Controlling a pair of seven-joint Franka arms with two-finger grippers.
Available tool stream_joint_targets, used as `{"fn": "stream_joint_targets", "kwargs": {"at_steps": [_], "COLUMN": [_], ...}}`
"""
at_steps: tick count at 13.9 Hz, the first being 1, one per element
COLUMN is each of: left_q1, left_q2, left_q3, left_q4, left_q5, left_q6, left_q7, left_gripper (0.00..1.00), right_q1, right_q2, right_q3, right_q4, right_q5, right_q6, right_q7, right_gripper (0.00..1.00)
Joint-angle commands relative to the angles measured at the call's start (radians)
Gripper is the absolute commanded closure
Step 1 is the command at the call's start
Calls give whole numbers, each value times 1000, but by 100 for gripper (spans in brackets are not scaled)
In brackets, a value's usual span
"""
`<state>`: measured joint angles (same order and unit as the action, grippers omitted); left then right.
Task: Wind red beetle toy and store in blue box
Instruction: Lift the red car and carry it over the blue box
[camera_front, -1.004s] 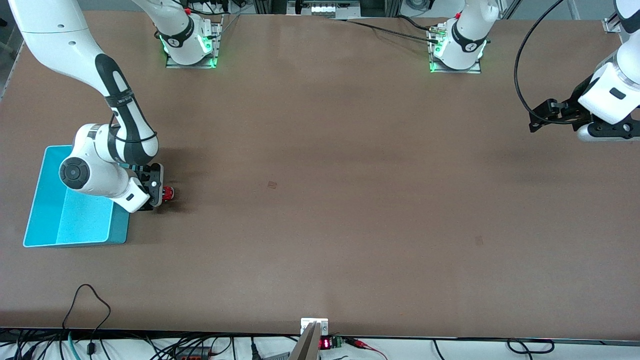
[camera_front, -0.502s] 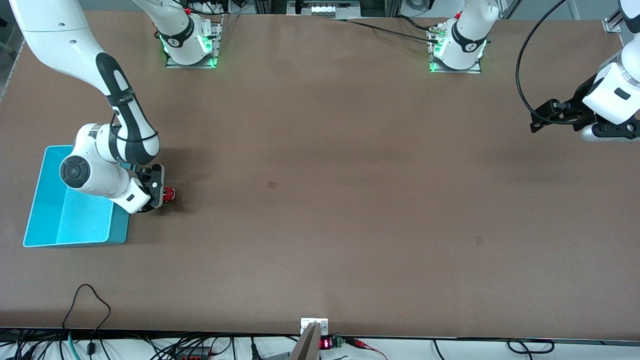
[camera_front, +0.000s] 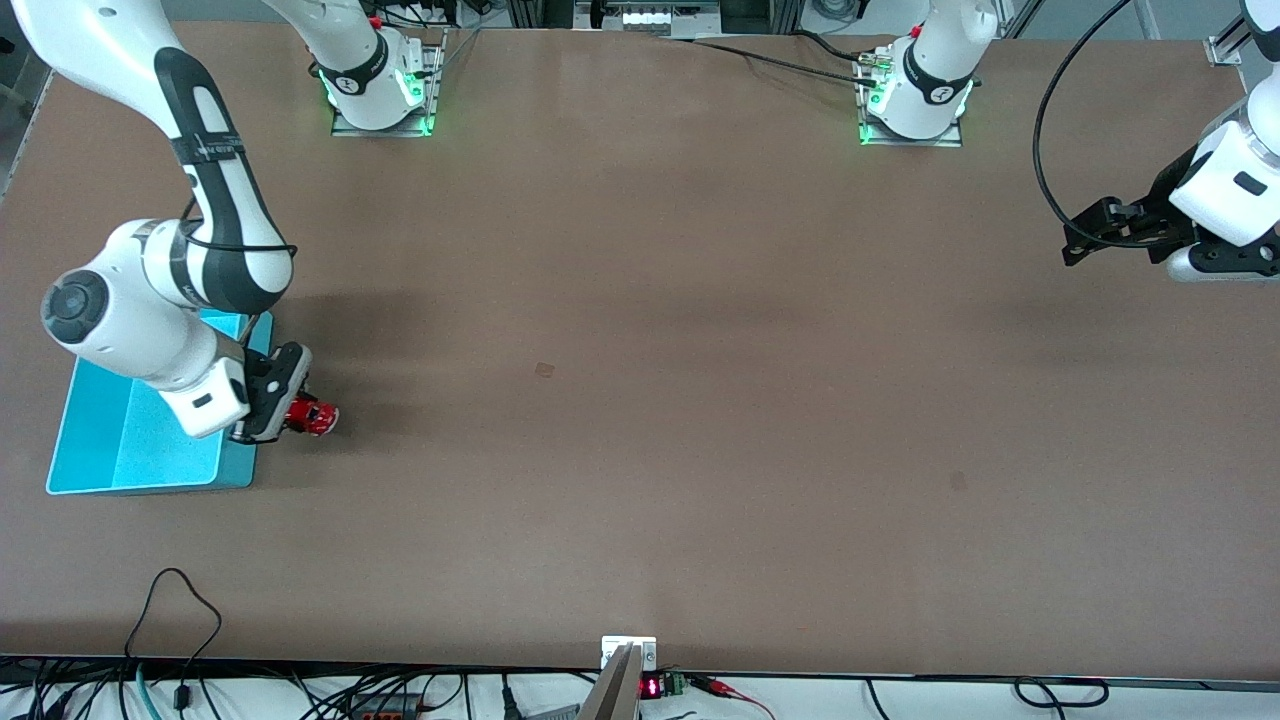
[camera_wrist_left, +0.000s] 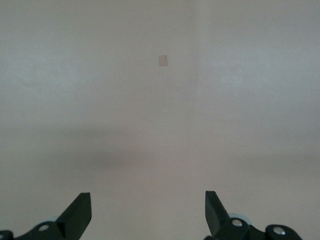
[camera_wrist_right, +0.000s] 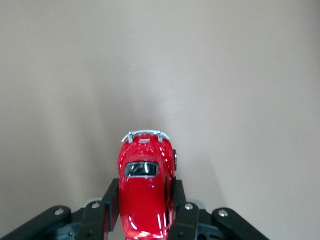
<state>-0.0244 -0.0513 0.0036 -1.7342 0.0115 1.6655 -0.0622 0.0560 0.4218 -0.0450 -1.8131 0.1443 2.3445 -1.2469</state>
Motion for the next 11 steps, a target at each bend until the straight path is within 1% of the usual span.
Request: {"fn": "stream_joint_targets", "kwargs": {"at_steps": [1, 3, 4, 5, 8, 9, 11], "left_q1": [1, 0, 1, 3, 4, 4, 6], "left_q2": [10, 11, 11, 11, 11, 11, 11], "left_q3": [-5, -5, -5, -5, -5, -5, -5], "left_q4": [24, 24, 24, 24, 24, 24, 24], "left_q5": [-16, -16, -16, -16, -18, -18, -18], "left_q6": [-4, -3, -3, -3, -4, -3, -3], "left_q7": [21, 21, 22, 22, 22, 22, 22], "left_gripper": [0, 0, 0, 0, 0, 0, 0], "right_q1": [-1, -19, -48, -85, -192, -221, -254], "right_q2": [-20, -31, -29, -29, -23, -18, 14], "right_q3": [-25, -50, -58, -59, -59, -59, -59], "right_q4": [21, 18, 20, 20, 18, 18, 18], "right_q5": [6, -3, -3, -2, -6, -5, 3], "right_q6": [-7, -11, -11, -11, -13, -19, -45], "right_q7": [264, 448, 505, 542, 685, 704, 760], "right_gripper": [79, 80, 83, 83, 90, 91, 92]}}
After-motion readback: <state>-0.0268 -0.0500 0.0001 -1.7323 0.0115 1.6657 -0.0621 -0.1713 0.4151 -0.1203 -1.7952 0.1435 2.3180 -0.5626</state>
